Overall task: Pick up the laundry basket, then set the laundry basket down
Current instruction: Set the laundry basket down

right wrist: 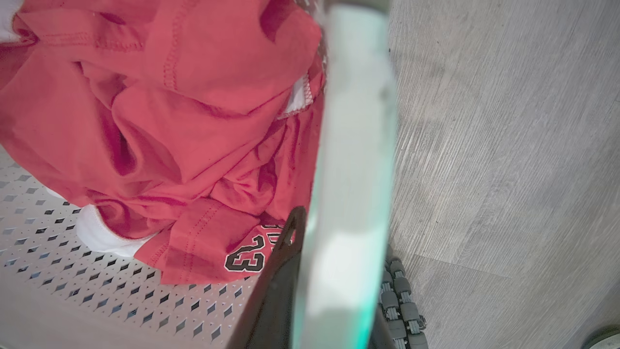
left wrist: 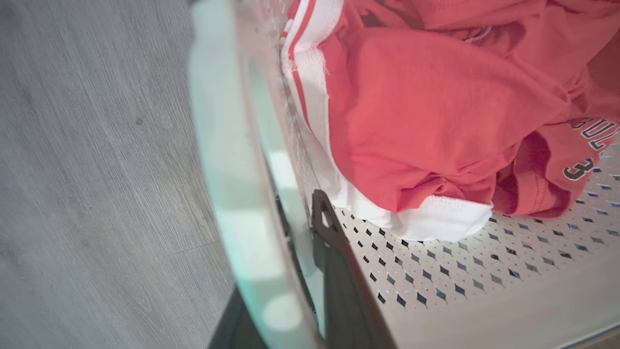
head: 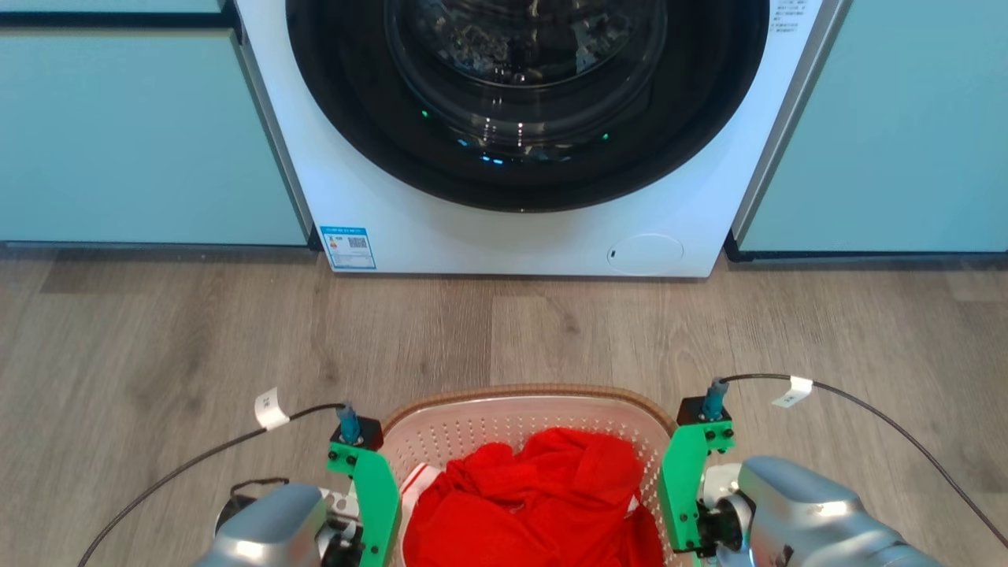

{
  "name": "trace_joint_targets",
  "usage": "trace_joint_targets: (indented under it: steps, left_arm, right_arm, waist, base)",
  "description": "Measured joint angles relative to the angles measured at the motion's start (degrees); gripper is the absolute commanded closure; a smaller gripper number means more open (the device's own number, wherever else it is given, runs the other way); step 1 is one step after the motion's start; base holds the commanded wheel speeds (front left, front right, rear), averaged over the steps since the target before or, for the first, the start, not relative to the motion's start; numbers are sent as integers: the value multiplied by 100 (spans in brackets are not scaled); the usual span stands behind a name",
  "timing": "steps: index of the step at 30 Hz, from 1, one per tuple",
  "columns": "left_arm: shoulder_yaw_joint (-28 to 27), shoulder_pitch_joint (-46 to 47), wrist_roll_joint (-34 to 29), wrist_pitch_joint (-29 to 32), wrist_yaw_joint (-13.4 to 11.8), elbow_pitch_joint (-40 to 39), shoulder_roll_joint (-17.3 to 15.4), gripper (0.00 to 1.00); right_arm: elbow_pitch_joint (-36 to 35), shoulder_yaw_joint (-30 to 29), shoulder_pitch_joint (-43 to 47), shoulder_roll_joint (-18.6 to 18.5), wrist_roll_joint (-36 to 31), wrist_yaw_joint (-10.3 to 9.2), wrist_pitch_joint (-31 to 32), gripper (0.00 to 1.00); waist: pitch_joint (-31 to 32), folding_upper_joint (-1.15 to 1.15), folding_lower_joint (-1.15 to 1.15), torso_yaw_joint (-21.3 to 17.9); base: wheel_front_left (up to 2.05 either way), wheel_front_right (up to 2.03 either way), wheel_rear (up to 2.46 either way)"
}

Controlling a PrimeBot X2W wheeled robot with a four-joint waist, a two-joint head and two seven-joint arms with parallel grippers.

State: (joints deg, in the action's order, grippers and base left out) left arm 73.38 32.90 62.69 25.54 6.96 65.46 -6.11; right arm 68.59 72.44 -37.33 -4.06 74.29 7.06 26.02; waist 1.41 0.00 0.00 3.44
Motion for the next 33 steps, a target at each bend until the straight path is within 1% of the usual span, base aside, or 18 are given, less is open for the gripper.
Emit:
trace_joint_targets:
  steps: [10,19,26,33]
  left_arm:
    - [0,47,-1,-148,0,41,53,100]
    - [0,397,-8,-308,0,98,79,100]
    - [1,733,-10,-686,0,224,112,100]
    - [-2,1264,-127,-1411,0,459,186,100]
  right_arm:
    - [76,16,-125,0,41,0,-37,100]
    - [131,19,-471,-3,40,0,-208,100]
    - [140,24,-744,-12,-75,0,-697,100]
    - [171,20,-1261,-36,-218,1,-1295,100]
  waist:
    - [-364,0,0,-39]
    - [-868,0,0,-44]
    - [-1379,0,1,-35]
    - [-2107,0,0,-20]
  base:
    - [0,0,0]
    - [0,0,0]
    - [0,0,0]
    - [0,0,0]
